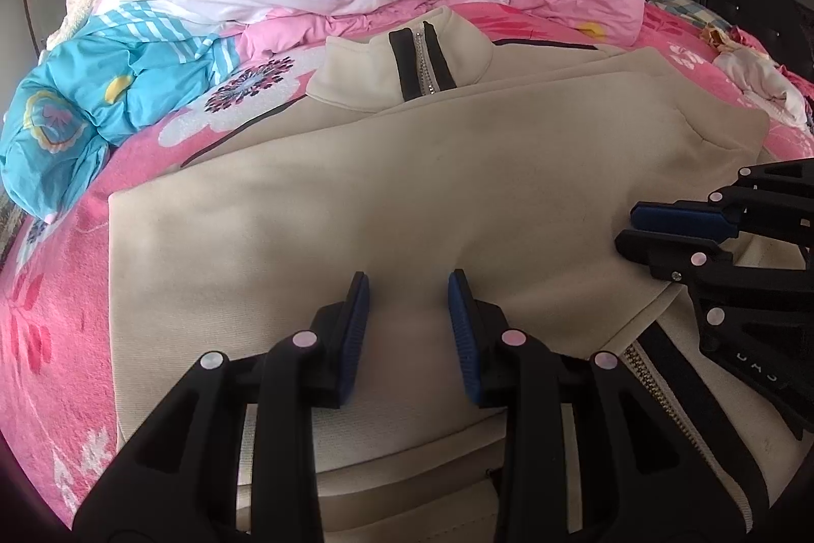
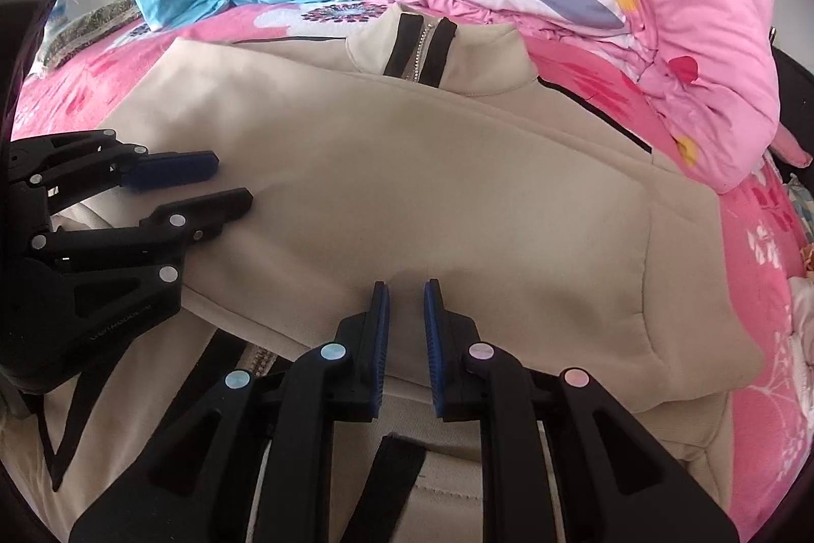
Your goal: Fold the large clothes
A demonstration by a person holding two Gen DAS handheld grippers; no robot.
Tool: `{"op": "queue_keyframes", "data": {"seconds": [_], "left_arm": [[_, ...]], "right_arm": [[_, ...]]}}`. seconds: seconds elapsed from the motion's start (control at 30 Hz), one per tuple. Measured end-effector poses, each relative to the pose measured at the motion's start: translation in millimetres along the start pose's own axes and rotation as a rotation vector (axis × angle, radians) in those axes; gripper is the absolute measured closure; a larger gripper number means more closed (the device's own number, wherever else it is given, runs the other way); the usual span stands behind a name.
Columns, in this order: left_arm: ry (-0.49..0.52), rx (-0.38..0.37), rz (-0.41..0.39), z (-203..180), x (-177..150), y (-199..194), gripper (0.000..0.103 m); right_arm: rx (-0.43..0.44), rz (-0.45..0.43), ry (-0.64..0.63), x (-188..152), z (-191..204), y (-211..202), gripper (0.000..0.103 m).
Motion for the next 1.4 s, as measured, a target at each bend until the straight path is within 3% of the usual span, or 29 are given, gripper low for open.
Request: {"op": "queue_keyframes", "data": {"seconds": [0.13,0.27,0.73,0.97,1.07,1.2,1.3,1.4], "left_arm": [[0.013,0.018,0.024,0,-1,-2,0.072],[-0.044,-0.010,0.066,4,-12,-14,0.072],[-0.146,0.034,0.162,-7,-86,-82,0.067],[-0.194,0.046,0.162,-2,-83,-70,0.059],[-0.183,0.068,0.143,1,-74,-64,0.054],[-0.241,0.062,0.096,8,-67,-54,0.039],[-0.225,0.095,0.085,8,-63,-50,0.034],[-0.222,0.110,0.076,9,-63,-50,0.031]], "right_arm": [[0.012,-0.002,0.011,1,0,2,0.088],[0.035,-0.004,0.033,1,-1,2,0.088],[0.042,-0.014,0.041,0,-4,-1,0.088],[0.049,0.001,0.048,-1,-6,-4,0.088],[0.080,0.011,0.076,-6,-10,-24,0.083],[0.097,-0.011,0.086,-37,-23,-58,0.062],[0.127,0.017,0.089,-64,-19,-53,0.053],[0.136,0.002,0.094,-62,-17,-52,0.043]]}}
Point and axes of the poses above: each gripper's, at about its wrist camera, not at the fingertips, and y roughly the way its jaws point, z to its left, x to its top, the point moved 10 cm from there along y, roughly the way its jaws point, and after that the axes turned 2 degrees about y, right-handed, at the moved point
